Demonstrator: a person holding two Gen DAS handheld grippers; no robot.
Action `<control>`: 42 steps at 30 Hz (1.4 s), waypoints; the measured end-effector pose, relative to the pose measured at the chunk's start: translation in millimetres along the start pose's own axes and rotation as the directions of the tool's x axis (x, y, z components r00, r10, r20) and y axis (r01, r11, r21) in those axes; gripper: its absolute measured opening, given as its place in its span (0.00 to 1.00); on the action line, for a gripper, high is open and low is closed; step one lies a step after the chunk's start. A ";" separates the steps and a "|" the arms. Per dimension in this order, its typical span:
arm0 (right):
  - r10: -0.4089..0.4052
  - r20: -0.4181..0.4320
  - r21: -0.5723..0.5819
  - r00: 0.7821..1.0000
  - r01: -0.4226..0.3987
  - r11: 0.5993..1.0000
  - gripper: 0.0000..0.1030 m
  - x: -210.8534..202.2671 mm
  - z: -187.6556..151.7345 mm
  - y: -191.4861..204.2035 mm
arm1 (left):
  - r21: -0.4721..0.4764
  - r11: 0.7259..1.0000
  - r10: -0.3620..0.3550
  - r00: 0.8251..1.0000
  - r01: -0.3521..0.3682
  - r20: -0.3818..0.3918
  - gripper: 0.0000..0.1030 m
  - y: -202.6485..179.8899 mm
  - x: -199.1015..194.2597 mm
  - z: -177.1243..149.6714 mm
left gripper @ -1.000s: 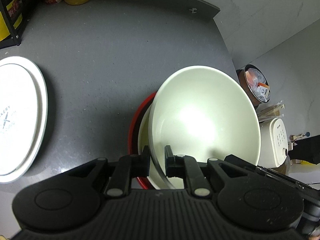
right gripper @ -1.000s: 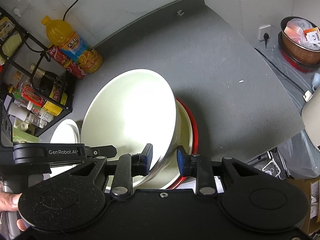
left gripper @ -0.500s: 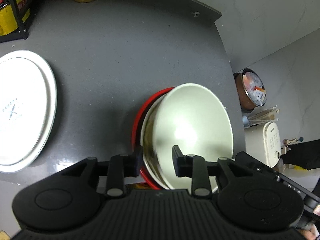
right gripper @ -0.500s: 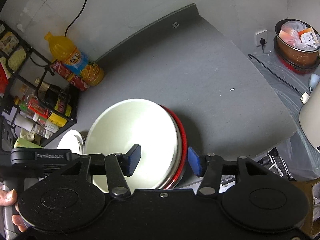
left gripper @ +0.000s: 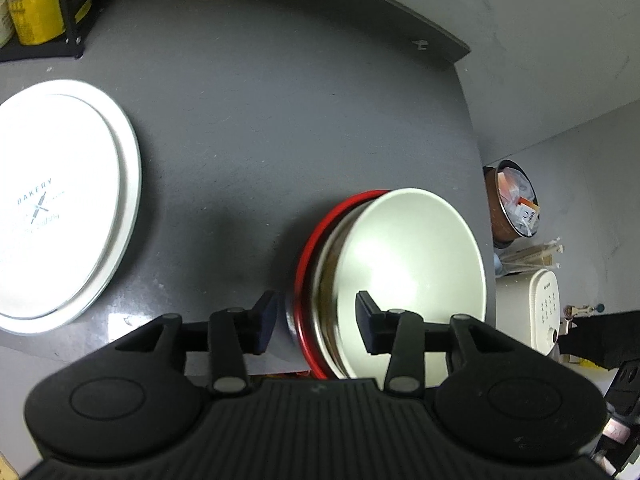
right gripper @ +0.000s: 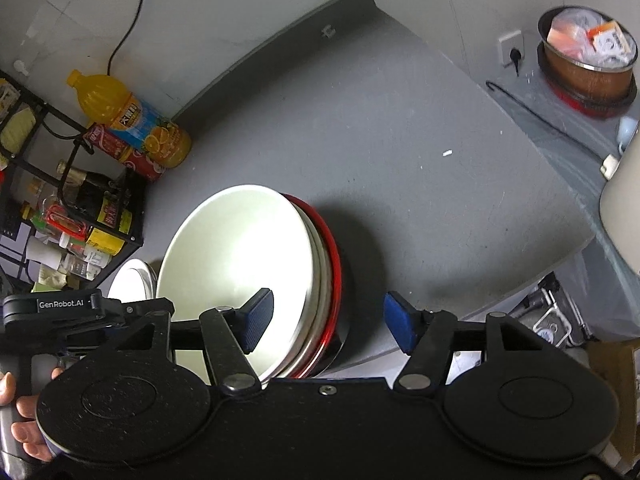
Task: Organize plates and bowls
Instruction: 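Lower the cream bowl into the white bowl and open both grippers, then close both grippers on the rim of the red bowl stack, then lift the bowl stack with both grippers and carry it over the plate stack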
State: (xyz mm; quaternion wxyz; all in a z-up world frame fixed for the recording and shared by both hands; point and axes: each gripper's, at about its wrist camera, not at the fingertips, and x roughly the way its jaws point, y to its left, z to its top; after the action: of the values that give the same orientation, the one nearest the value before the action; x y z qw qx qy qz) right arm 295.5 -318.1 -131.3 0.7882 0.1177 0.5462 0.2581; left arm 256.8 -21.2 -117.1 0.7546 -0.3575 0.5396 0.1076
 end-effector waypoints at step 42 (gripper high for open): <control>0.049 -0.103 0.015 0.993 -0.048 0.999 0.32 51.9 -0.6 -8.9 | -0.157 0.986 -0.055 0.998 0.052 -0.018 0.31 20.0 53.0 -8.0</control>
State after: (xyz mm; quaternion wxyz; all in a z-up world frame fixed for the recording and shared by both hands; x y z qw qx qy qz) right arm 311.5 -297.8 -177.3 0.7516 0.1225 0.5849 0.2794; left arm 260.8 -23.8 -174.1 0.7207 -0.4312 0.5282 0.1252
